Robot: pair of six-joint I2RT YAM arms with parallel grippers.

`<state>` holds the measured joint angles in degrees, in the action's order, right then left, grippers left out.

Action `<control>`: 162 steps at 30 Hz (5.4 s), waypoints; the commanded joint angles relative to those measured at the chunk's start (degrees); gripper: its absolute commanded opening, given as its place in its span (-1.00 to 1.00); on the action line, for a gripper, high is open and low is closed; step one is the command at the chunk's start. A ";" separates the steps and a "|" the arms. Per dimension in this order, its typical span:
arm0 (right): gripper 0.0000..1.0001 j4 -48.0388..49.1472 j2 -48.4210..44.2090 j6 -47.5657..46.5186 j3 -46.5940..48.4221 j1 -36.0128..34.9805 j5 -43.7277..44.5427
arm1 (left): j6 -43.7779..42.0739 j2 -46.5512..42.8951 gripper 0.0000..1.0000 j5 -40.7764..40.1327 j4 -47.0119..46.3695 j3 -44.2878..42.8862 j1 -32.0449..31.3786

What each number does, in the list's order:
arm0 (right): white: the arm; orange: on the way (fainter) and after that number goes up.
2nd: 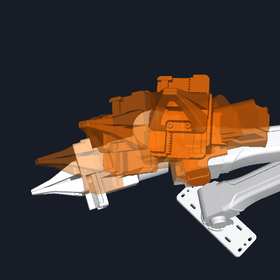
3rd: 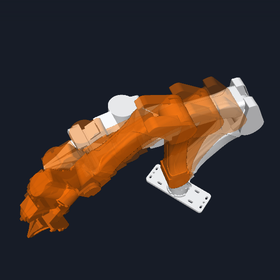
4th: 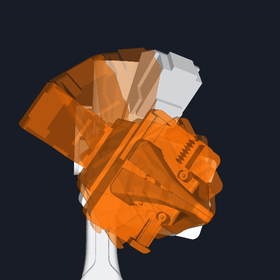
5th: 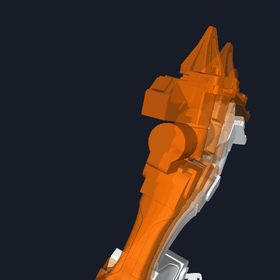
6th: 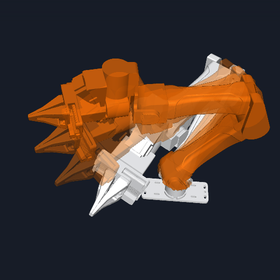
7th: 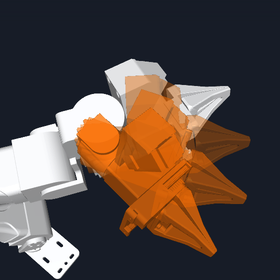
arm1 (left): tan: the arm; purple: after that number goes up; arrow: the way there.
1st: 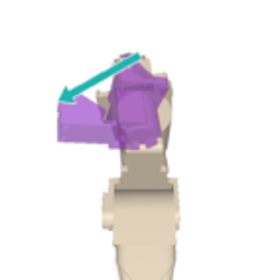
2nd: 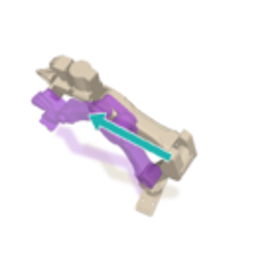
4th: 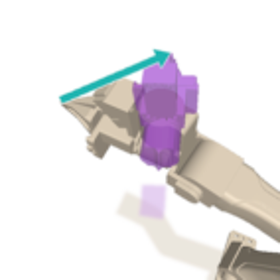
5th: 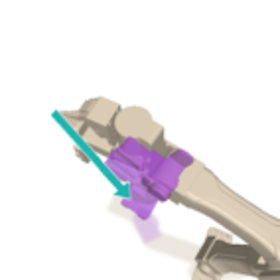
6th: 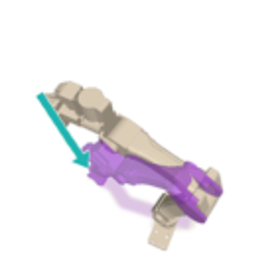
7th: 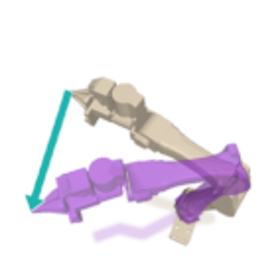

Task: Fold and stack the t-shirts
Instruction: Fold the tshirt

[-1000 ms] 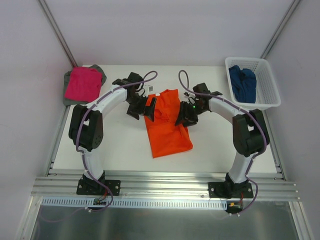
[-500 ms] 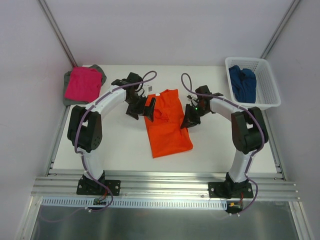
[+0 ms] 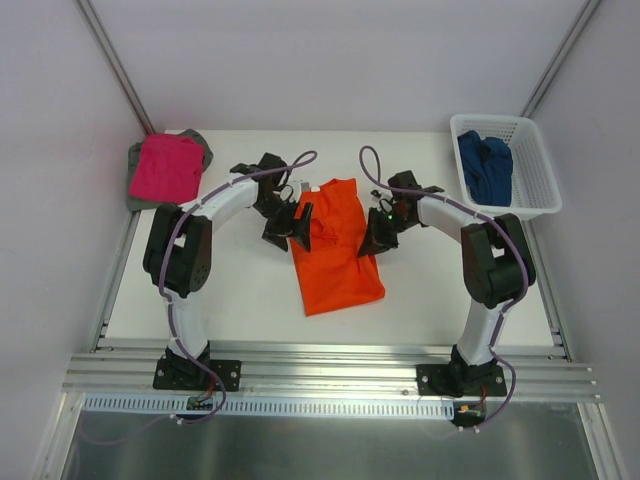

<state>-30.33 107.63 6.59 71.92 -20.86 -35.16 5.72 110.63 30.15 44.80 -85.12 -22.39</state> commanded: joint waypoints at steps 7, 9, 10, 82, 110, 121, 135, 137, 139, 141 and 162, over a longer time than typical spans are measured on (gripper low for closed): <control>-0.99 -0.26 -3.84 -0.09 -0.38 1.35 -0.26 | 1.84 4.24 0.37 7.20 -0.06 -2.77 0.42; -0.99 0.00 -4.01 0.18 -0.64 1.53 -0.18 | 2.10 4.86 0.36 7.55 0.03 -2.94 0.42; -0.99 0.09 -4.01 0.26 -0.64 1.61 -0.18 | 2.11 5.03 0.36 7.81 -0.06 -3.12 0.42; -0.98 0.36 -1.46 1.15 1.64 3.28 0.18 | 3.95 10.58 -1.00 9.40 -0.76 -4.62 -0.02; -0.97 5.10 -4.01 1.58 7.10 -4.45 -9.32 | 0.44 -9.55 -1.00 1.49 -0.76 8.13 -0.28; -0.96 0.62 -0.59 -0.70 -2.05 6.01 -3.96 | 0.70 -5.87 -1.00 0.52 -0.85 4.62 -0.81; 0.93 0.09 5.75 -0.09 5.41 5.05 1.41 | 2.02 -4.37 0.98 -3.43 -0.85 3.03 -1.08; 0.93 -0.60 5.22 -0.09 6.38 4.52 1.67 | 2.11 -4.19 0.98 -3.52 -0.76 2.60 -1.07; 0.93 -2.18 3.39 -1.13 8.05 3.90 2.89 | 1.85 -4.02 0.98 -3.87 -0.24 1.02 -1.07; 0.93 -3.59 1.19 -1.93 8.59 3.55 3.95 | 0.97 -5.06 0.98 -3.87 0.38 -0.39 -1.07; 0.86 -6.77 -15.79 0.00 -16.12 2.58 4.58 | 6.24 -13.25 0.99 5.62 -1.63 21.48 -7.13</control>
<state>-38.72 90.87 5.45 54.50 -17.37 -28.75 10.09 99.70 32.95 44.71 -64.75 -28.45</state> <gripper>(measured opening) 0.950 0.992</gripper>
